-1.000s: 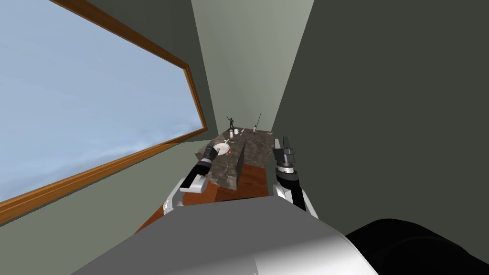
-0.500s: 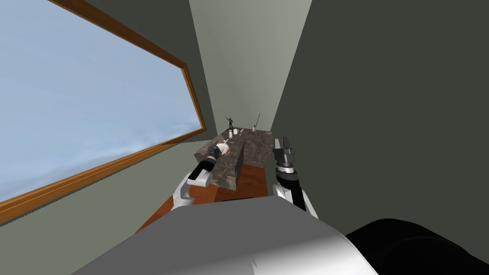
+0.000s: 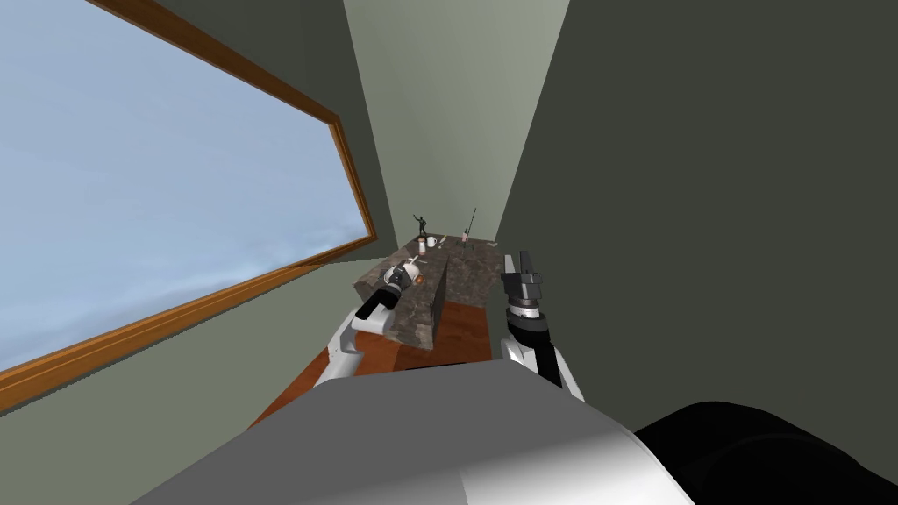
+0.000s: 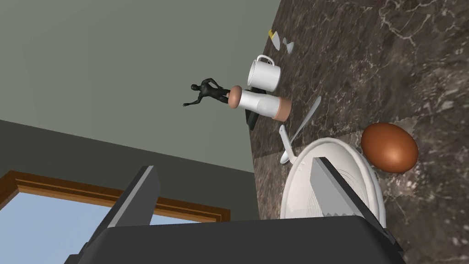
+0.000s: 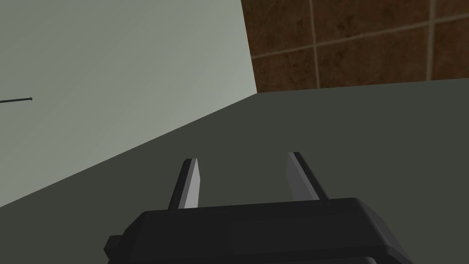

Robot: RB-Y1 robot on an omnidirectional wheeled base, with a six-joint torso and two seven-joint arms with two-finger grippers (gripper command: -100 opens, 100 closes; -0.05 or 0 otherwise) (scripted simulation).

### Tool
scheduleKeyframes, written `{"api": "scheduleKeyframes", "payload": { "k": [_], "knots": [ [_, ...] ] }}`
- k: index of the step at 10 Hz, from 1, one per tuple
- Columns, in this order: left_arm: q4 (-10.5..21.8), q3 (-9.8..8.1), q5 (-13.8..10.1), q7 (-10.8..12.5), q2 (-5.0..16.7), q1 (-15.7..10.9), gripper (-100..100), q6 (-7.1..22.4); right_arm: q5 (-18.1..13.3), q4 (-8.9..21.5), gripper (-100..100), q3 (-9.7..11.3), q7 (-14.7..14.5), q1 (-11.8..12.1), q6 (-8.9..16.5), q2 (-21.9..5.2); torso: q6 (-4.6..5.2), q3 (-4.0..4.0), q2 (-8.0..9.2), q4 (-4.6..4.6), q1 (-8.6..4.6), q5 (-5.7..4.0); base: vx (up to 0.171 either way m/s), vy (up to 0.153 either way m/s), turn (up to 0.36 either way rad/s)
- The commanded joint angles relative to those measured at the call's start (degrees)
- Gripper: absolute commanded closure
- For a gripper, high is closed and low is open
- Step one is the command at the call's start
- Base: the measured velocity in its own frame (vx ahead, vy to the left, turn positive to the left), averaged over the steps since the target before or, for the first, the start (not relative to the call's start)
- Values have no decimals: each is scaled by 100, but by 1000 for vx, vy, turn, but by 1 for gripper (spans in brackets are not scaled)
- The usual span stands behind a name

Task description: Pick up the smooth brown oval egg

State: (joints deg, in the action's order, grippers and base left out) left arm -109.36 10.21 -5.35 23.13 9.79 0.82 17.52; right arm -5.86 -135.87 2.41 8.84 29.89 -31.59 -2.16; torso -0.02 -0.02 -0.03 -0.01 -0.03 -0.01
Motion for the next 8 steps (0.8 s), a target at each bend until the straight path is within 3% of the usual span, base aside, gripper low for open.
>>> {"api": "scheduleKeyframes", "payload": {
  "k": [1,3,4,5,6,7,8],
  "knots": [
    [199,49,-19,177,-29,-286,-100,286,0,0,0,0,0,0,0,0,0,0,0,0,0,0,4,-6,-36],
    [199,49,-19,177,-29,-291,-100,520,0,0,0,0,0,0,0,0,0,0,1,0,-1,0,2,-3,-12],
    [382,79,-45,339,-31,-531,-100,717,0,0,0,0,0,0,0,0,-1,1,2,1,1,0,3,-4,-40],
    [382,79,-45,339,-31,-531,-100,871,0,0,0,0,0,0,0,0,1,1,1,1,0,0,3,-3,-26],
    [567,101,-63,501,-34,-769,-100,1035,0,0,0,0,0,0,0,0,0,1,1,0,1,0,4,-5,-33],
    [567,101,-63,501,-34,-769,-100,1210,0,0,0,0,0,0,0,0,1,0,0,0,-1,0,4,-5,-26],
    [754,113,-72,661,-40,-1004,-100,1397,0,0,0,0,0,0,0,0,0,1,1,0,-1,0,4,-8,-41]
  ]
}}
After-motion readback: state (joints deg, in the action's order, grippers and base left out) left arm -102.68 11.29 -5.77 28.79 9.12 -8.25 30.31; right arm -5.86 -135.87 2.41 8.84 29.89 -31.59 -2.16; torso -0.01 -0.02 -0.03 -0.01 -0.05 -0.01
